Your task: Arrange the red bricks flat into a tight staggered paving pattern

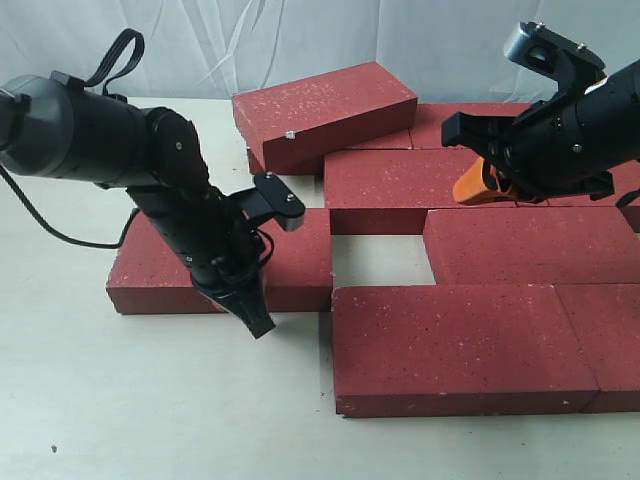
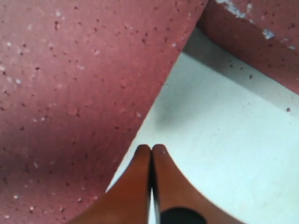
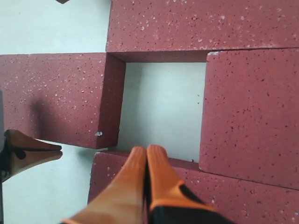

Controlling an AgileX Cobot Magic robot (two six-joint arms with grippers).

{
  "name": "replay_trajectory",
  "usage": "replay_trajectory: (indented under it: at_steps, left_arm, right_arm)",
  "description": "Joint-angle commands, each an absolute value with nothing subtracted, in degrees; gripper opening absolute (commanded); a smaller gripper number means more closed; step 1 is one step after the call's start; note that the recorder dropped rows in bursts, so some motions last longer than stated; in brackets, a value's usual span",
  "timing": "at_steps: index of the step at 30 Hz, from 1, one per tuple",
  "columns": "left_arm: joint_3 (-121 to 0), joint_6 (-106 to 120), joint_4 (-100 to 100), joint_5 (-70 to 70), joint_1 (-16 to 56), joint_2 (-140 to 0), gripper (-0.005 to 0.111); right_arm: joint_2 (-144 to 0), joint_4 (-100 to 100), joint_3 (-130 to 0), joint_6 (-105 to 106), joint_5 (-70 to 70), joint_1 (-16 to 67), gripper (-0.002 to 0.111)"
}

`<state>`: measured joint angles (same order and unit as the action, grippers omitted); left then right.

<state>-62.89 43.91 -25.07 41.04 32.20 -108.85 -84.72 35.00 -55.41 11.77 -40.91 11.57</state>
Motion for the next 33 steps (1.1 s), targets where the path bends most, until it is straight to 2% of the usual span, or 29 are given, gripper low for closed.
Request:
replay_trajectory:
  at_steps: [1, 10, 18, 25, 33]
  left_arm:
    - [-64.3, 43.9, -25.5, 43.4, 32.7, -106.0, 0.000]
    - [-66.8, 37.3, -19.2, 43.7, 29.4, -99.0, 0.000]
    - [-67.3, 19.8, -11.4, 44.1, 18.6, -97.7, 0.000]
    - [-66.8, 15.5, -11.3, 45.0, 9.5, -97.7, 0.000]
    - [-61.1, 13.4, -11.3, 40.7, 4.1, -97.7, 0.000]
  right_arm:
    - [-84.6, 35.0, -55.1, 12.0, -40.4, 11.5, -0.001]
    - [-84.6, 35.0, -55.1, 12.0, -40.4, 11.5, -0.001]
    - [-84.6, 35.0, -55.1, 12.0, -40.3, 11.5, -0.001]
    - [-84.6, 35.0, -55.1, 12.0, -40.3, 11.5, -0.001]
    - [-84.6, 35.0, -55.1, 12.0, -40.3, 11.5, -0.001]
